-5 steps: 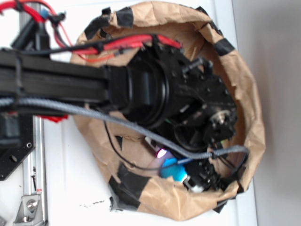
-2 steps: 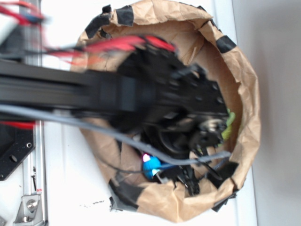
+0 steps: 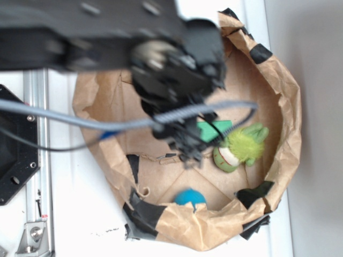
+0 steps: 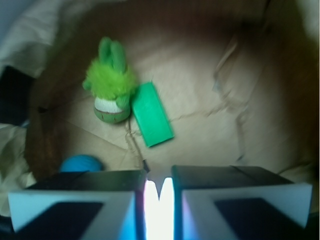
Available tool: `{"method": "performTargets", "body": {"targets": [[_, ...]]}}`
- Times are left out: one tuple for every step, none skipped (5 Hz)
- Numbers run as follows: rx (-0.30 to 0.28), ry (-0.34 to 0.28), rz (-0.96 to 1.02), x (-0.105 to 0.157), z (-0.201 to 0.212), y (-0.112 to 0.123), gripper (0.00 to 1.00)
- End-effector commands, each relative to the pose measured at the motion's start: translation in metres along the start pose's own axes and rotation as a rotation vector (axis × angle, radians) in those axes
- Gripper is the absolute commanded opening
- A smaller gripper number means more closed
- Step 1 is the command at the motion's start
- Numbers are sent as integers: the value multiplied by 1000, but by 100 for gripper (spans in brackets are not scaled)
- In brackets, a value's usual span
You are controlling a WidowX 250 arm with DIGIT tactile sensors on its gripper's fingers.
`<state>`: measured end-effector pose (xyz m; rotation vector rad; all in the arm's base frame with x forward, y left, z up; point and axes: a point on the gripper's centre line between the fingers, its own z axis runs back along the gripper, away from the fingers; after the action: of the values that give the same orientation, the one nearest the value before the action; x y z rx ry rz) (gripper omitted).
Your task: Grab the blue ball.
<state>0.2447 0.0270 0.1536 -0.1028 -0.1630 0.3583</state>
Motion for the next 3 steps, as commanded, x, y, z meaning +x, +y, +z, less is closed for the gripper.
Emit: {"method": "performTargets", "body": {"targets": [[25, -22, 116, -6, -5, -3, 100], [-12, 126, 218, -11, -58, -33, 100], [-57, 192, 381, -11, -83, -64, 100]]}}
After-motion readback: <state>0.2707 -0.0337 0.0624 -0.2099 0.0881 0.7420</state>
